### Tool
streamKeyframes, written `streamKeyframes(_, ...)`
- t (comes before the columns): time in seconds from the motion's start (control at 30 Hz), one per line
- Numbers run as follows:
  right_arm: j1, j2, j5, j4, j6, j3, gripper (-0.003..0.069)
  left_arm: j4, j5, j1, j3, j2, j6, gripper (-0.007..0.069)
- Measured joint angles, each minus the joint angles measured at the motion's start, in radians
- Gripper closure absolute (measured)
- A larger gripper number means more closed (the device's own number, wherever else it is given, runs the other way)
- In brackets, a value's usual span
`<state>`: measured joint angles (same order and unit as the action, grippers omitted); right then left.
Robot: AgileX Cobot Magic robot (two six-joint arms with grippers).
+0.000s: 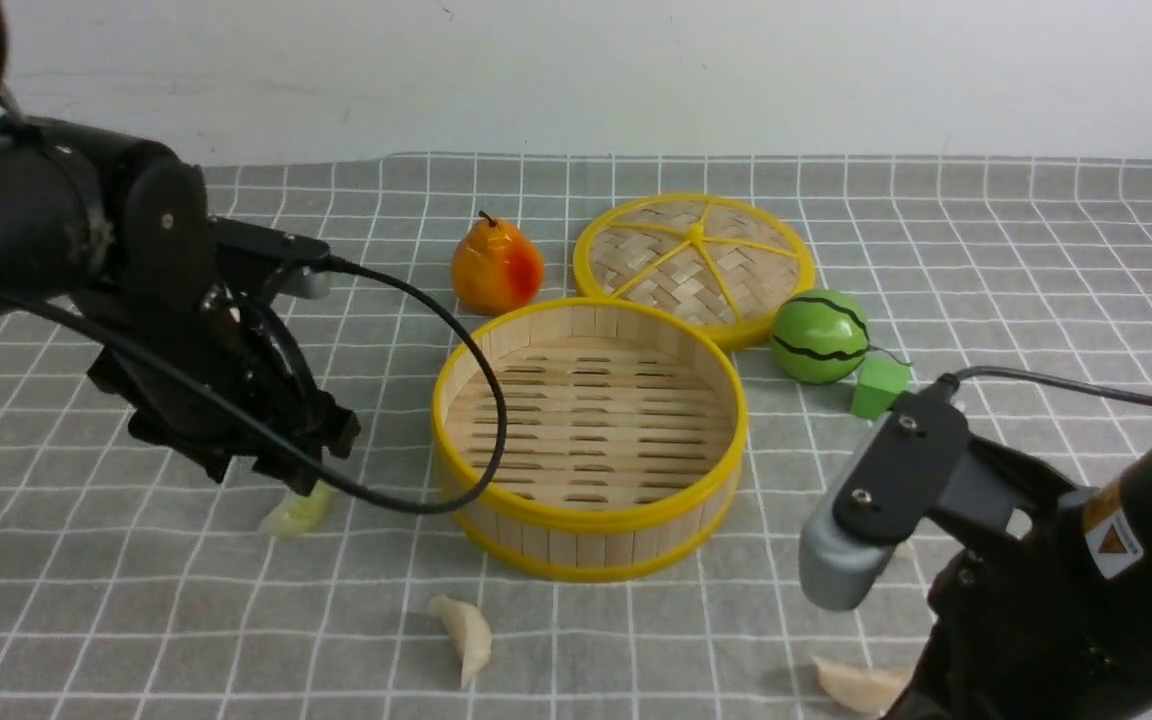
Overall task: Put the dumplings into the steamer on the table with the grey tablecloth.
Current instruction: 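Reach for and grasp a dumpling on the table with the left gripper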
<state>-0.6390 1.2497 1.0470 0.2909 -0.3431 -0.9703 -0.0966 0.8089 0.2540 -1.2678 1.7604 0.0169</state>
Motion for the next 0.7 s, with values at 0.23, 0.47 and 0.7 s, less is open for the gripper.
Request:
streamKeyframes(0.23, 0.0, 0.0, -0.021, -0.001, 0.0, 0.0, 0.0666, -0.033, -0.122, 0.0, 0.0, 0.131, 0.001, 0.0074)
streamKeyframes(0.47, 0.0, 0.0, -0.028, -0.006, 0.0, 0.0, 0.0661, -0.033, -0.155, 0.0, -0.001, 0.184, 0.049, 0.0319)
streamKeyframes(0.7, 0.0, 0.0, -0.028, -0.011, 0.0, 0.0, 0.0659, -0.033, -0.044, 0.004, -0.039, 0.162, 0.079, 0.0423)
